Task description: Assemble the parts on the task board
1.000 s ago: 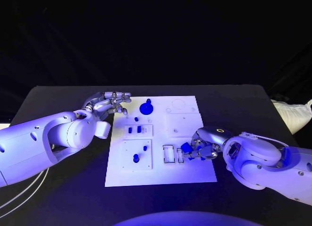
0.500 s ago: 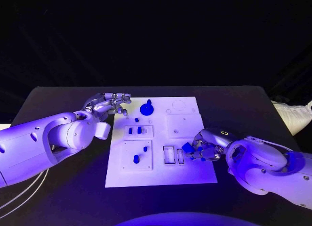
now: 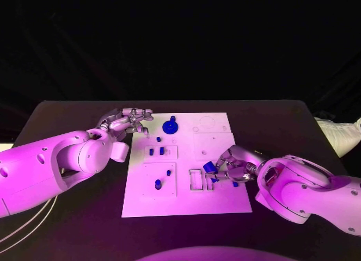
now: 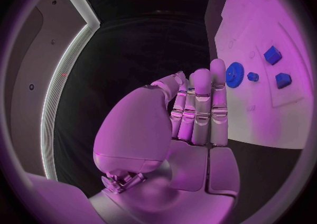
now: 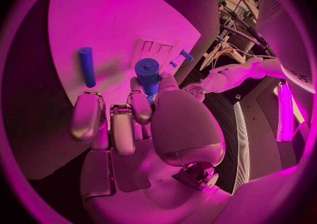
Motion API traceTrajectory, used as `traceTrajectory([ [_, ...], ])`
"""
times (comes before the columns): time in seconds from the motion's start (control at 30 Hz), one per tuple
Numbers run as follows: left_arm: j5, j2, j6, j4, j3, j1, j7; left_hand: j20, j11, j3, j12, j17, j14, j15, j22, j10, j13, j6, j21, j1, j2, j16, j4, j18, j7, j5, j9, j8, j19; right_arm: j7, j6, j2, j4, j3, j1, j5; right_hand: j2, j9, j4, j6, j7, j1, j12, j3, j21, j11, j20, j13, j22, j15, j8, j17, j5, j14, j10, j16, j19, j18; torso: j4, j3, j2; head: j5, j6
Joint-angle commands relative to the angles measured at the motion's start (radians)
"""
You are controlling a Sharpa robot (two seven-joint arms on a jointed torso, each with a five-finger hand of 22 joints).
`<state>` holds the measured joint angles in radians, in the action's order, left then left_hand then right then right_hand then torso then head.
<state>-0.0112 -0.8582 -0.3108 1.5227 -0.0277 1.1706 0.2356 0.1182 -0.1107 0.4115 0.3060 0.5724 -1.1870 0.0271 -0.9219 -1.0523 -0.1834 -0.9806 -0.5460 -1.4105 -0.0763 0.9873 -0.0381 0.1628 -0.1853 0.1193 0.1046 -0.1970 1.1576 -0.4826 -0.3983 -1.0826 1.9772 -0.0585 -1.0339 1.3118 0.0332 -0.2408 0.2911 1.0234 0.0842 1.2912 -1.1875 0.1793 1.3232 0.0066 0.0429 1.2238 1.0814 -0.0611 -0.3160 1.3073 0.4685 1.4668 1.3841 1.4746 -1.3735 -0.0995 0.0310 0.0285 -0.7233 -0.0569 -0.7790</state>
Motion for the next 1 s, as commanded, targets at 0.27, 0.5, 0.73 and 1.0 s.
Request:
traceTrajectory([
  [0.27, 0.004, 0.004, 0.023, -0.001, 0.001, -0.001, 0.001, 0.007, 0.002, -0.004, 0.004, -0.001, 0.005, -0.002, 0.001, 0.005, -0.001, 0.008, 0.005, -0.001, 0.008, -0.004, 0.0, 0.019, 0.0, 0.006, 0.001, -0.005, 0.003, -0.009, 0.048, 0.061, -0.022, 0.0, 0.005, -0.074, 0.019, -0.016, 0.0, 0.011, -0.006, -0.038, -0.002, 0.021, 0.009, -0.006, -0.002, 0.01, 0.006, -0.006, -0.004, 0.102, 0.001, 0.075, 0.002, 0.002, -0.004, 0.007, -0.001, 0.0009, -0.002, 0.01, 0.0],
  [0.5, 0.004, 0.005, 0.022, 0.0, 0.001, -0.001, 0.001, 0.007, 0.002, -0.004, 0.004, -0.001, 0.005, -0.002, 0.001, 0.005, -0.001, 0.008, 0.005, -0.001, 0.008, -0.004, 0.0, 0.019, 0.0, 0.006, 0.001, -0.005, 0.003, -0.025, 0.049, 0.082, -0.03, 0.0, 0.006, -0.05, 0.021, -0.022, 0.0, 0.016, -0.008, -0.046, -0.002, 0.026, 0.011, -0.008, -0.003, 0.012, 0.008, -0.008, -0.008, 0.101, -0.001, 0.074, 0.004, 0.001, -0.005, 0.008, 0.0008, 0.001, 0.0, 0.007, 0.002],
  [0.73, 0.004, 0.005, 0.023, -0.002, 0.001, -0.001, -0.002, 0.007, 0.002, -0.003, 0.005, -0.002, 0.006, -0.002, 0.001, 0.007, -0.001, 0.01, 0.006, -0.001, 0.008, -0.005, 0.001, 0.019, 0.0, 0.006, 0.001, -0.006, 0.003, -0.034, 0.063, 0.091, -0.03, 0.0, 0.006, -0.046, 0.025, -0.03, 0.0, 0.019, -0.01, -0.056, -0.001, 0.032, 0.011, -0.01, -0.004, 0.013, 0.008, -0.009, -0.011, 0.101, -0.008, 0.074, 0.005, 0.001, -0.004, 0.008, -0.001, -0.0002, 0.0, 0.012, 0.005],
  [1.0, 0.004, 0.006, 0.024, -0.006, 0.001, -0.001, -0.007, 0.007, 0.001, -0.004, 0.005, -0.003, 0.007, -0.002, 0.001, 0.008, -0.001, 0.011, 0.006, -0.001, 0.008, -0.005, 0.001, 0.019, -0.001, 0.006, 0.0, -0.006, 0.003, -0.04, 0.073, 0.094, -0.026, 0.0, 0.007, -0.015, 0.026, -0.043, 0.0, 0.023, -0.013, -0.071, 0.007, 0.045, 0.011, -0.012, -0.006, 0.01, 0.01, -0.011, -0.015, 0.1, -0.024, 0.074, 0.004, 0.001, -0.004, 0.008, -0.0021, -0.0001, -0.001, 0.012, 0.007],
])
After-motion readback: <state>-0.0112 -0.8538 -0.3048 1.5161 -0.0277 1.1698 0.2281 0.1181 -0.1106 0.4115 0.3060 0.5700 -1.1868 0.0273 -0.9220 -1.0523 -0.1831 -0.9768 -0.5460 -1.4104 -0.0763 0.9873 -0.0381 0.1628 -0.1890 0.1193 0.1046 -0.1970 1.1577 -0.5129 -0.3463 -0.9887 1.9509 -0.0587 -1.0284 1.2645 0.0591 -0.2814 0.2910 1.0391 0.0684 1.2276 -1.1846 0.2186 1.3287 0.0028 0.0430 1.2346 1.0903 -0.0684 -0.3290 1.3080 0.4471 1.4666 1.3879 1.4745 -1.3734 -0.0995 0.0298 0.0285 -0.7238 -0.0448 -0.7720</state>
